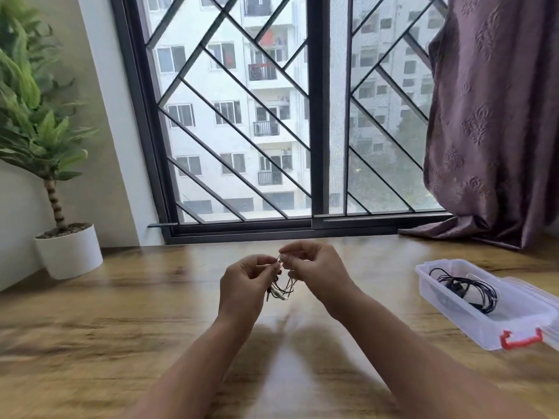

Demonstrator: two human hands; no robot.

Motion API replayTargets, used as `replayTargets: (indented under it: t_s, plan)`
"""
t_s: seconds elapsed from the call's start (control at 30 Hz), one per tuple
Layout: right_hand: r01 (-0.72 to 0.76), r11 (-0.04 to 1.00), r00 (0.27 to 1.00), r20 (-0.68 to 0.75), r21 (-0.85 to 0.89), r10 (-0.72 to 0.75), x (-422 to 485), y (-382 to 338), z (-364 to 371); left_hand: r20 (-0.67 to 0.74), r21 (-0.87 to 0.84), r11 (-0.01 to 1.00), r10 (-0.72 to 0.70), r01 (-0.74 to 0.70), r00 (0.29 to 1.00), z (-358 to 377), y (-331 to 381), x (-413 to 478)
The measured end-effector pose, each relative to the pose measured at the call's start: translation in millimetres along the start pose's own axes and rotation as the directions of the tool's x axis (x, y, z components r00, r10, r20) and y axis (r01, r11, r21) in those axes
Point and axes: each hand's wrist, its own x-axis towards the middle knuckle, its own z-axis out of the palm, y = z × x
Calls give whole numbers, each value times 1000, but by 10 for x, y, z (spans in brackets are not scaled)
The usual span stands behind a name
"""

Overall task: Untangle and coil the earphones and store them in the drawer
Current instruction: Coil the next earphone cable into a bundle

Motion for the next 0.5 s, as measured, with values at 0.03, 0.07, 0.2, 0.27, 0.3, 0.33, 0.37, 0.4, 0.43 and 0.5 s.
replayTargets:
  t_s: [0.03,0.07,0.2,0.27,0.3,0.33,0.37,0.4,0.43,0.5]
  plan:
    - [-51,995,999,14,83,50,-5,-6,-3,8,-3,1000,14,-14,1000,3,4,-4]
    - [-99,983,995,33,153,95,-8,-13,-4,14,-6,1000,26,-26,1000,2,8,-6]
    - [-257,894,966,126,367,226,-19,-39,-17,5,-37,998,48,-47,999,11,13,-7]
    - [-310,835,950,167,454,262,-19,-45,-22,-3,-43,998,54,-54,999,23,18,-10]
    - [-333,805,943,187,491,276,-19,-45,-24,-5,-46,997,59,-59,998,28,21,-15]
    - [-355,773,935,204,526,290,-16,-45,-26,-6,-49,997,66,-66,998,32,27,-19]
    - [-376,741,926,219,556,306,-13,-44,-29,-6,-51,996,72,-73,997,33,29,-24]
    - [-398,710,917,234,582,322,-10,-45,-32,-6,-53,996,78,-78,997,32,34,-27]
    - [-416,678,909,248,606,336,-11,-42,-32,-4,-54,995,83,-83,997,30,38,-33]
    - [-442,631,896,271,638,353,-19,-40,-32,0,-66,994,84,-84,996,34,56,-47]
